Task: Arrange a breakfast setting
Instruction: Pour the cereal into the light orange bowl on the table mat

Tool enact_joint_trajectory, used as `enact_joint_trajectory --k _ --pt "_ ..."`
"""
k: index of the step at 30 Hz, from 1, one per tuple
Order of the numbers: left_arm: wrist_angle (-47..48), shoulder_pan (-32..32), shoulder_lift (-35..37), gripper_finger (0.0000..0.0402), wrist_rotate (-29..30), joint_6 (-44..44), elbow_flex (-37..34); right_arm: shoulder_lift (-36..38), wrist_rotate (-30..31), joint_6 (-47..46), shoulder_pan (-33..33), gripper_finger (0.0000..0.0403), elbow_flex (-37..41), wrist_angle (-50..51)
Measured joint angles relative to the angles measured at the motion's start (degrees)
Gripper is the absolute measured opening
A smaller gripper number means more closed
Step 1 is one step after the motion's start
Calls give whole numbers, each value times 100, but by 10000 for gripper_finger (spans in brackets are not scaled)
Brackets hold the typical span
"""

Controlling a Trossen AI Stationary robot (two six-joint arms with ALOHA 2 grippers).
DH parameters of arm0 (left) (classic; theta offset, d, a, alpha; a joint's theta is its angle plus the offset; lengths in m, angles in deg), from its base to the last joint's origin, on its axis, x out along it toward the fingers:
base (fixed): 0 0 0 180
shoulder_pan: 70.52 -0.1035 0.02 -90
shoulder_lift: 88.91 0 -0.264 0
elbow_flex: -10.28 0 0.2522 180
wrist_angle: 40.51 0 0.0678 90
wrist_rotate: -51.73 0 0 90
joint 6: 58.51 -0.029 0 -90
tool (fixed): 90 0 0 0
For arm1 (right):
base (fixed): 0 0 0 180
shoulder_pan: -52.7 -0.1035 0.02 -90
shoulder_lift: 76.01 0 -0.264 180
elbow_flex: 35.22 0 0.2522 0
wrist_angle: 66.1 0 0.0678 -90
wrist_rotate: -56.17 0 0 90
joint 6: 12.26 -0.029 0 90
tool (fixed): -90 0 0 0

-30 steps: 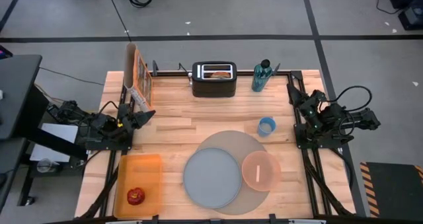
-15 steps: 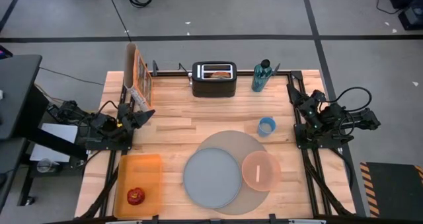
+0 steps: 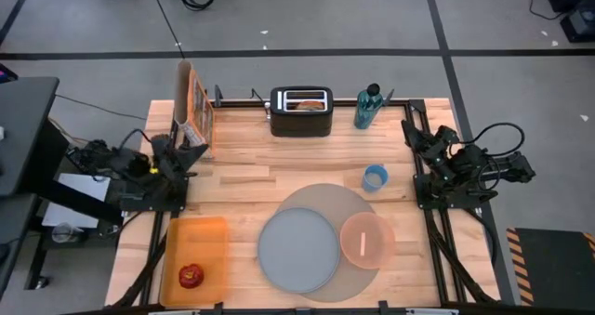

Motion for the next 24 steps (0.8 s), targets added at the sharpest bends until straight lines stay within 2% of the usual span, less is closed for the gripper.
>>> enact_joint_trajectory --k 3,7,10,13,18,21,24 --pt "1454 94 -100 107 -356 577 710 -17 55 255 0 132 -116 11" --pt "3014 221 -625 109 -762 1345 1698 -17 152 453 0 132 -247 12" --pt "3983 264 -1267 109 -936 1780 2437 -17 155 488 0 132 -267 23" --pt "4776 257 -1986 109 -931 1842 3263 -17 180 465 0 132 -267 132" --pt "6912 179 -3206 109 -823 2290 4581 -15 303 511 2 132 -267 179" --pt "8365 97 -3798 111 -939 3063 5090 -15 301 570 0 132 -268 177" --pt "9217 37 -4247 123 -1417 3566 5336 -15 288 604 0 132 -270 175"
